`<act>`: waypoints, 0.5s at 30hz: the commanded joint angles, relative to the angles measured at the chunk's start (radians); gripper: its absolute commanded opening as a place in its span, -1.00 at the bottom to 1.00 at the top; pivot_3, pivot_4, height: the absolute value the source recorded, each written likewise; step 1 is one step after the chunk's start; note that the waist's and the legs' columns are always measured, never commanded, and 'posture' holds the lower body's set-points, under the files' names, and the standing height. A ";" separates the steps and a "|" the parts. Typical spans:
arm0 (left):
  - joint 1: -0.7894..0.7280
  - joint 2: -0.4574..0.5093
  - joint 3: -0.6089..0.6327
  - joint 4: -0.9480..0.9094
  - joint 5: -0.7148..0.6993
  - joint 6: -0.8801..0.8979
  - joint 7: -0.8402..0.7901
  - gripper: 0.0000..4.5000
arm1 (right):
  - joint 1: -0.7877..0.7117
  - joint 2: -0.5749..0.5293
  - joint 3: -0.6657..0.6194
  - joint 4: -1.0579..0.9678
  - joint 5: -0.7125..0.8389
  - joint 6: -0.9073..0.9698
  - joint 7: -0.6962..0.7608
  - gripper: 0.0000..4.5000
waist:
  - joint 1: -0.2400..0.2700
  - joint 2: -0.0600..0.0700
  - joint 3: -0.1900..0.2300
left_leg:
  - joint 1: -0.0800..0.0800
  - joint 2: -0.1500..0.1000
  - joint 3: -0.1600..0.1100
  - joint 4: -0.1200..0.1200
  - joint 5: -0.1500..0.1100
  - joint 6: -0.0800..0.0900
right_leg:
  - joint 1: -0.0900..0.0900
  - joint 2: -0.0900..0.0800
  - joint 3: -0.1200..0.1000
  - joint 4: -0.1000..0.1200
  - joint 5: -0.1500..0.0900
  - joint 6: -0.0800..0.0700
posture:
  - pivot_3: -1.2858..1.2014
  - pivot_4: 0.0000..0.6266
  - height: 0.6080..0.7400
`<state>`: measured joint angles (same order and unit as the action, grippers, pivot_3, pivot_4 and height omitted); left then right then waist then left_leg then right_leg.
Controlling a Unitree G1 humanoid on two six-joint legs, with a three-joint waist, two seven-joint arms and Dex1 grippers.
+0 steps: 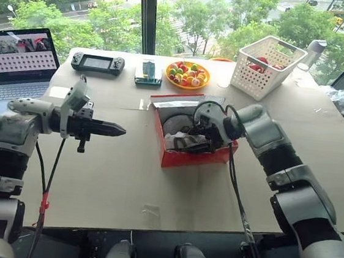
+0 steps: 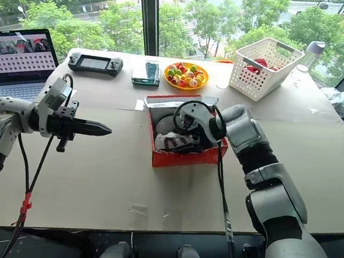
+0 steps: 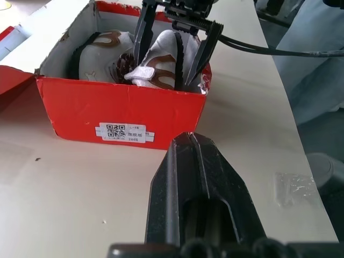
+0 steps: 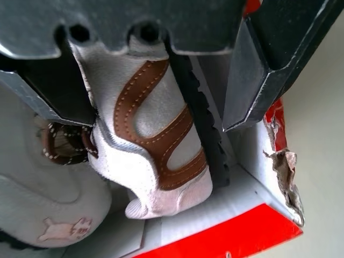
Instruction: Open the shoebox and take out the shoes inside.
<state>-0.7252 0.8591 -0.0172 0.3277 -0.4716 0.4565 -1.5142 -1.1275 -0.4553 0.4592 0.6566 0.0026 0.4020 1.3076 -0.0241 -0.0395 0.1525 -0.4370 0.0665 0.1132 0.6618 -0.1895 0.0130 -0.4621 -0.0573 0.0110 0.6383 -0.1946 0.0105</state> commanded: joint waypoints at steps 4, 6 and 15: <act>-0.040 -0.010 0.029 -0.009 0.001 -0.018 0.012 -1.00 | -0.026 0.072 0.047 0.223 -0.141 -0.191 -0.074 0.98 | -0.002 0.000 0.000 | 0.003 0.000 0.000 0.000 0.000 0.000 | 0.001 0.000 0.000 0.003 -0.001 -0.001 | 0.03 -0.52 0.97; -0.040 -0.014 0.034 -0.012 0.000 -0.024 0.018 -1.00 | -0.038 0.090 0.043 0.293 -0.175 -0.236 -0.122 0.98 | -0.004 -0.001 -0.001 | 0.007 0.000 0.000 0.000 0.000 0.000 | 0.004 0.001 0.000 0.004 -0.002 -0.002 | 0.03 -0.52 0.97; -0.025 -0.027 0.044 -0.019 0.001 -0.045 0.041 -1.00 | -0.062 0.097 -0.041 0.319 -0.164 -0.248 -0.101 0.23 | -0.015 -0.004 -0.002 | 0.014 0.000 0.000 0.000 0.002 -0.002 | 0.008 0.000 0.002 0.008 -0.005 -0.003 | 0.03 -0.52 0.97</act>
<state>-0.7402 0.8310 0.0012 0.3279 -0.4717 0.4269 -1.4780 -1.2061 -0.3462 0.4308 0.9847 -0.1543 0.1410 1.1983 -0.0390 -0.0432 0.1501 -0.4235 0.0666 0.1137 0.6620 -0.1879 0.0110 -0.4542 -0.0576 0.0128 0.6460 -0.1992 0.0077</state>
